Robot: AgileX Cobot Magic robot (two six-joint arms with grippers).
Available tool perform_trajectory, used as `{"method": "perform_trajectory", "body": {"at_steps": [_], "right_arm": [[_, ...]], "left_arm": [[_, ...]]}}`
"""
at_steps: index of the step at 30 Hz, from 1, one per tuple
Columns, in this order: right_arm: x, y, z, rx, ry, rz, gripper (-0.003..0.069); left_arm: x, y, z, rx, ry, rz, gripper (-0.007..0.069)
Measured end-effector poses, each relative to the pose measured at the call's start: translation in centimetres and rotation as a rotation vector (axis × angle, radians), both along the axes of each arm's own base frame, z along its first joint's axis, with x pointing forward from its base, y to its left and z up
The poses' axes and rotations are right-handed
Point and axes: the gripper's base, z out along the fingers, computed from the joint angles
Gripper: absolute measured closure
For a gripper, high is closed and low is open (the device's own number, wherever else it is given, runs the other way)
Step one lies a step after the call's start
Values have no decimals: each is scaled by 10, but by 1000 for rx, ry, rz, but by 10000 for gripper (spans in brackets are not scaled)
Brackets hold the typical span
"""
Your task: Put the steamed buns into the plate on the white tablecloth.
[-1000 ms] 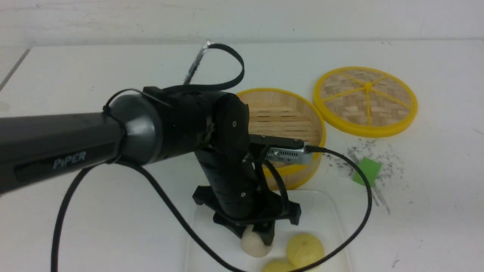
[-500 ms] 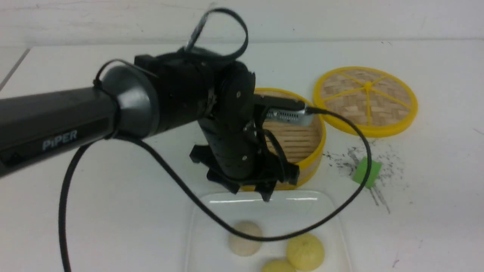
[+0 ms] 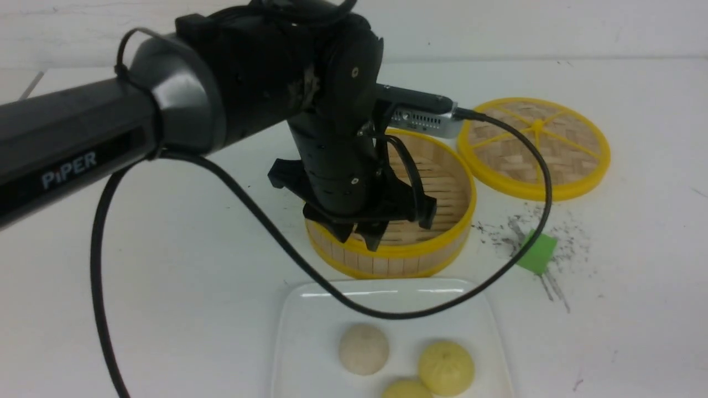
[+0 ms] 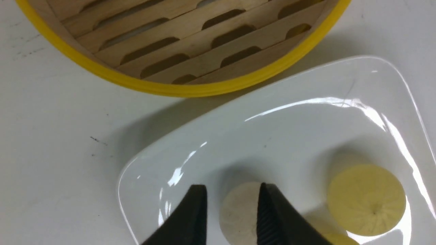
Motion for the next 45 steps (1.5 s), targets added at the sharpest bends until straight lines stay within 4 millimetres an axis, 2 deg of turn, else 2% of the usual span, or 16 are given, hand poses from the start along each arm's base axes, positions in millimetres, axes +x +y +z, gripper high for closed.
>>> {"method": "perform_trajectory", "body": {"at_steps": [7,10,19,27,45], "right_arm": [[25,20,-36,57,-60,66,674],[26,24,-39,72,-52,99,675],[24,28,-41,-36,-73,169,673],[26,27,-35,-43,-155,156,673],[26,27,-35,-47,-157,154,665]], "left_arm": [[0,0,0,3,-2,0,587],[0,1,0,7,-3,-1,617],[1,1,0,13,-8,-3,622],[1,1,0,13,-8,-3,615],[3,2,0,24,-33,-7,605]]}}
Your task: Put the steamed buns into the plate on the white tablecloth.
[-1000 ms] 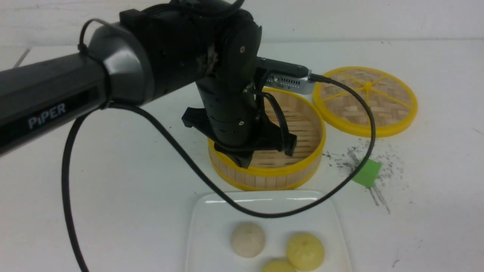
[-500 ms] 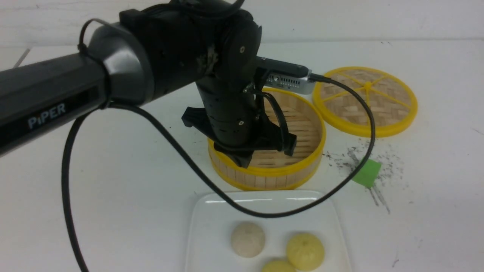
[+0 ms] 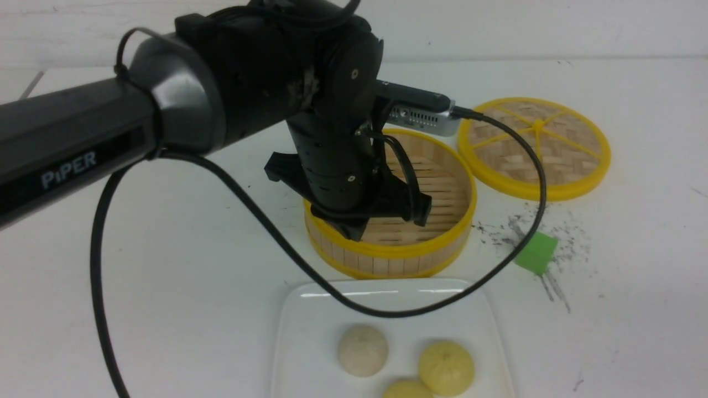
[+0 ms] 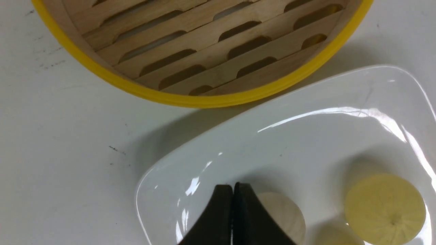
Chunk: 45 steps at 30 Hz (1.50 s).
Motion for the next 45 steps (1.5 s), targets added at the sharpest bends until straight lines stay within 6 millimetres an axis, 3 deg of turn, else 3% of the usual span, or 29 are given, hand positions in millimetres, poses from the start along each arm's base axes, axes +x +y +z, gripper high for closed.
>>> {"method": "perform_trajectory", "body": {"at_steps": [9,13,22,28,29,37,42,45], "right_arm": [[5,3,-9,3,-11,2,659],[11,6,-27,8,-29,-5,657],[29,5,-94,-62,140,-192,650],[33,0,-125,-83,233,-306,647],[34,-1,-128,-80,235,-335,645],[35,-5,-127,-65,217,-418,639],[35,-5,-127,-65,217,-418,638],[35,-5,-127,-65,217,-418,633]], "left_arm": [[0,0,0,-2,-4,-1,599],[0,0,0,-2,-4,-1,593],[-1,7,6,35,-22,30,591],[-21,30,49,23,-95,44,588],[-30,40,69,3,-147,47,588],[-83,94,144,-120,-318,95,587],[-103,115,166,-159,-402,108,587],[-116,127,166,-174,-408,114,585]]}}
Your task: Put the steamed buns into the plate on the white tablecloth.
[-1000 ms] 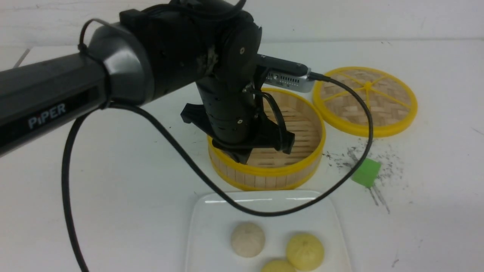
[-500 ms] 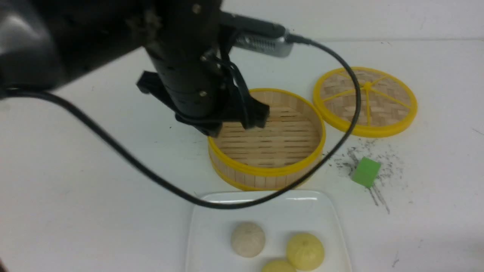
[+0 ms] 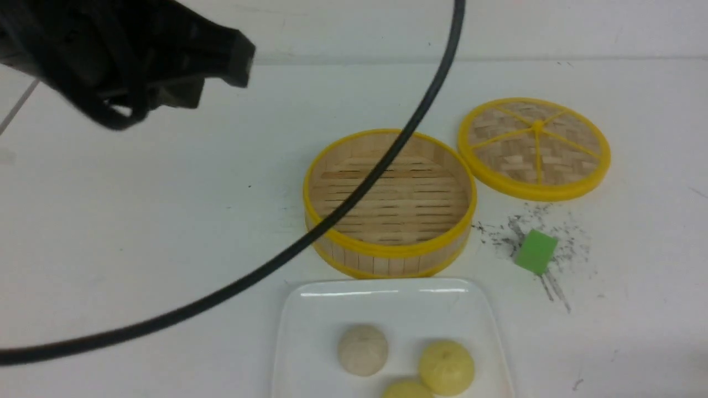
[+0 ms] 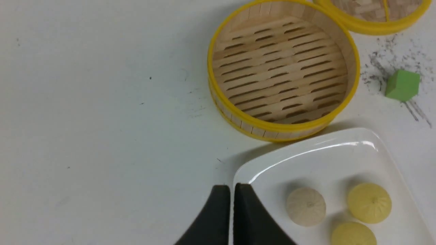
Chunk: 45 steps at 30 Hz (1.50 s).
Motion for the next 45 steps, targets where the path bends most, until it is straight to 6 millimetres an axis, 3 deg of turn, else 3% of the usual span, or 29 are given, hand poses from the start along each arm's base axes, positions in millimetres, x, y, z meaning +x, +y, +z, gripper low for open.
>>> {"method": "perform_trajectory", "body": {"at_steps": [11,14,15,20,23,30,45], "right_arm": [[0,0,0,0,-1,0,628],[0,0,0,0,-1,0,622],[0,0,0,0,-1,0,621],[0,0,0,0,-1,0,619],[0,0,0,0,-1,0,615],[0,0,0,0,-1,0,607],[0,0,0,0,-1,0,581]], "left_arm": [[-47,44,-44,11,53,46,585],[-64,58,-69,-5,94,63,586],[-71,61,-86,-16,115,54,594],[-81,51,-144,-206,107,-44,615],[-78,41,-167,-348,46,-83,615],[-71,32,-178,-510,-120,-126,610],[-71,32,-178,-519,-131,-129,594]]}}
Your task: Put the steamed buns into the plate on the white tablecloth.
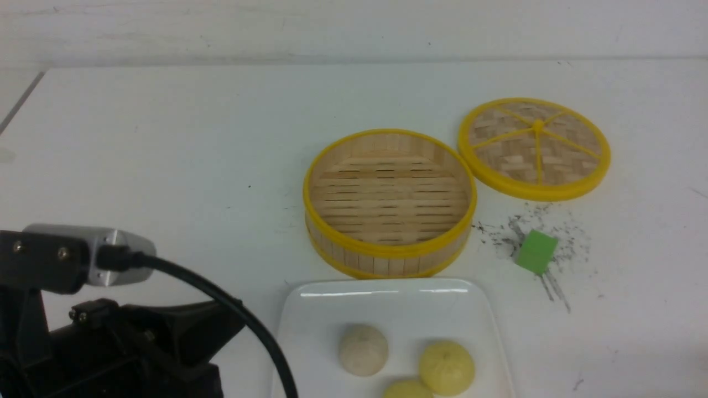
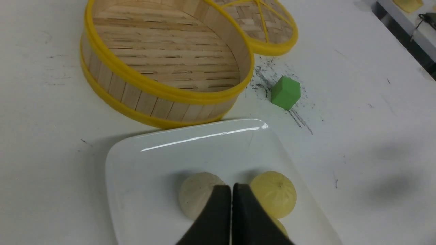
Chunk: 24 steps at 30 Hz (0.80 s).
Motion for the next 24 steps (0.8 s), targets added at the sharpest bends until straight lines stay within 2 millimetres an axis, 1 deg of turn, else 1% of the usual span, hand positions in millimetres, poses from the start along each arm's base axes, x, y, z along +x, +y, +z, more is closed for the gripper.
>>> {"method": "perform_trajectory", "body": {"at_steps": [3,6,10,13,16,17,18,20,21,23,24], "right_arm": [[0,0,0,0,0,0,579],[0,0,0,0,0,0,575],[0,0,0,0,0,0,571],[0,0,0,-1,0,0,568],[0,0,0,-1,0,0,565],[0,0,0,-1,0,0,565],[0,0,0,-1,0,0,563],[0,0,0,-1,0,0,560],[0,0,0,-1,0,0,559],[0,0,0,-1,0,0,557],[0,0,0,-1,0,0,555]], "left_arm": [[0,0,0,1,-1,0,591],[-1,1,-4,4,3,0,589],[-11,11,-17,6,-34,-6,586],[-20,25,-27,9,-98,25,581],[-28,44,-39,24,-179,115,578],[-28,46,-41,34,-184,130,577],[-32,55,-47,47,-224,188,575],[-37,64,-55,75,-285,262,573],[-39,70,-62,102,-308,317,572],[-42,73,-67,119,-328,356,571],[-44,78,-75,141,-341,414,570]]}}
